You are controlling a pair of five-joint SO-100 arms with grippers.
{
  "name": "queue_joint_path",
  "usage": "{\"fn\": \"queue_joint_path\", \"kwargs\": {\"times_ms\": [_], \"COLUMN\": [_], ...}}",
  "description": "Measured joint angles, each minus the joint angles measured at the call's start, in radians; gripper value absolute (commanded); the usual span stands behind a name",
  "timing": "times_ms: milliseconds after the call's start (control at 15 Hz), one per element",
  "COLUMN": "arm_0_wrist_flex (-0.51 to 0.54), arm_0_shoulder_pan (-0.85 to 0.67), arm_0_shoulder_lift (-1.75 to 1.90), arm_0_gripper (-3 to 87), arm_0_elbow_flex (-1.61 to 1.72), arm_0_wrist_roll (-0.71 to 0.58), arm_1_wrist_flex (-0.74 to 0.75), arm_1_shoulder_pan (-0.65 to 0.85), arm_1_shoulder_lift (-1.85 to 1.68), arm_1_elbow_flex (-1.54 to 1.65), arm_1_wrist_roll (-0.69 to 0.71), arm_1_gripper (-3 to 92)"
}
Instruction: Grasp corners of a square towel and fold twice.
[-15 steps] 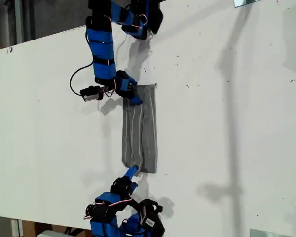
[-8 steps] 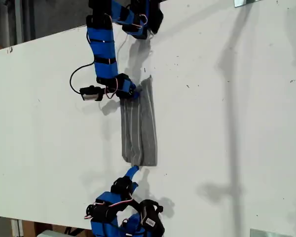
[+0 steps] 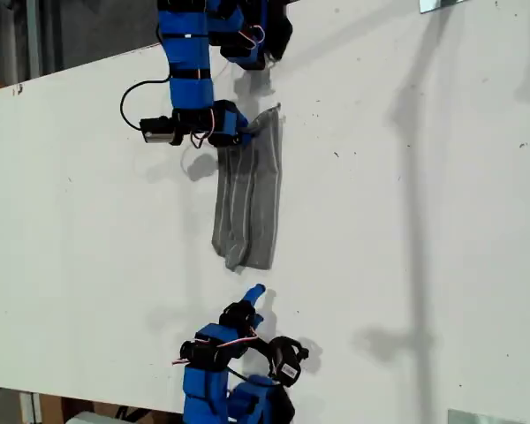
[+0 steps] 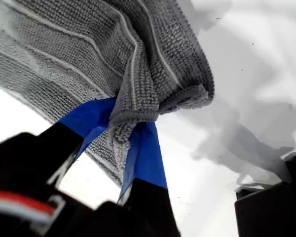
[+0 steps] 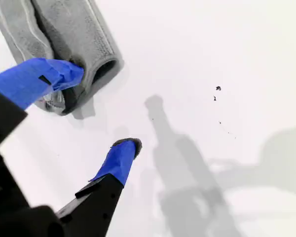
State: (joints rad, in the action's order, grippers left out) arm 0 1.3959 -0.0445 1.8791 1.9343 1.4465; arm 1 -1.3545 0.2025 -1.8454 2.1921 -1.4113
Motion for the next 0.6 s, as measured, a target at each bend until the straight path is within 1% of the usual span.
{"fn": "queue_joint_path", "kwargs": {"times_ms": [200, 333, 467, 600], "arm_0_wrist_flex": [-0.092, -0.132, -0.179, -0.201], "arm_0_shoulder_pan": [0.0, -0.008, -0.034, -0.061], "arm_0_shoulder_lift": [-0.164, -0.232, -0.298, -0.374], "arm_0_gripper": [28.3, 28.3, 28.3, 28.3], "arm_0_elbow_flex": [0.003, 0.003, 0.003, 0.003], "arm_0_wrist_roll": [0.0, -0.003, -0.018, -0.038], "arm_1_wrist_flex": [-0.173, -0.267, -0.296, -0.264], "arm_1_shoulder_pan": [-0.002, 0.0, 0.0, 0.0], "arm_1_shoulder_lift": [-0.27, -0.37, -0.393, -0.37], "arm_1_elbow_flex": [0.0, -0.002, -0.048, -0.129], "arm_1_wrist_roll": [-0.043, -0.048, -0.043, 0.038], "arm_1_gripper": [-0.1, -0.1, -0.1, -0.1]}}
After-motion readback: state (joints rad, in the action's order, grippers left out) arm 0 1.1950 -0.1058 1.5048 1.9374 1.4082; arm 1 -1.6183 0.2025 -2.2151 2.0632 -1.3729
